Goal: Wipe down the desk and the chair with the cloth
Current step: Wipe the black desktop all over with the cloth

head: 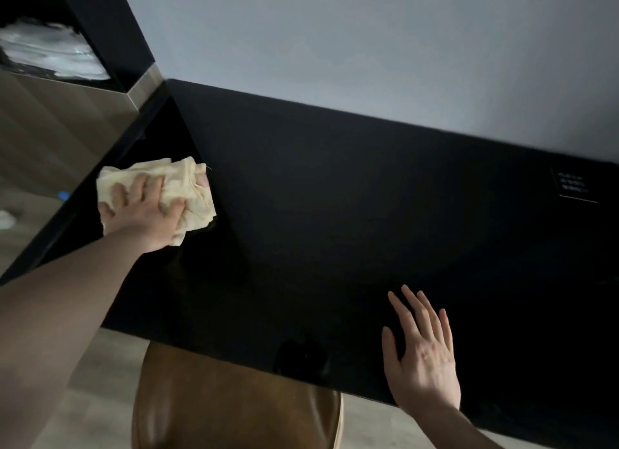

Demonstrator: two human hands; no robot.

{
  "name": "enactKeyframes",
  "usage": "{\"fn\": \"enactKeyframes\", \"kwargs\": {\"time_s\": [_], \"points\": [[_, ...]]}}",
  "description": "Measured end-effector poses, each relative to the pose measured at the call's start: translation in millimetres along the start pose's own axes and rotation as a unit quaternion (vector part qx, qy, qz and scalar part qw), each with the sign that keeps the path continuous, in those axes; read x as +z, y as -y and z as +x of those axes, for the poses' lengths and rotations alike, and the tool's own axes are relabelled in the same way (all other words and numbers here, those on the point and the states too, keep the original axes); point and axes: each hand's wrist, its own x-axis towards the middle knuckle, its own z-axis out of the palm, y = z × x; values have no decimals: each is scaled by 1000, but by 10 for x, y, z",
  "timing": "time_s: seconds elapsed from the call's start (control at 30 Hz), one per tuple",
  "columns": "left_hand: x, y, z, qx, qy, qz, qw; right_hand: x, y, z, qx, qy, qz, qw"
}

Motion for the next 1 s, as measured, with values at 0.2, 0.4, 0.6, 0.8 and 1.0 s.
{"fn": "enactKeyframes", "kwargs": {"time_s": [0.2, 0.4, 0.6, 0.8, 1.0], "points": [[-70, -133, 183, -63, -27, -26, 997, 30, 8, 27, -5, -11, -5, 1000], [-28, -449, -108, -31, -15, 5, 999, 33, -37, 4, -7, 4, -4, 1000], [139, -1160, -535, 36, -2, 19, 999, -31, -12, 27, -4, 18, 35, 999], [416, -2099, -1210, 119, -26, 11, 993, -312, -97, 27, 60, 6, 301, 952], [599, -3103, -1761, 167, -15, 2, 986, -972, -1092, 53, 21, 8, 247, 969]]}}
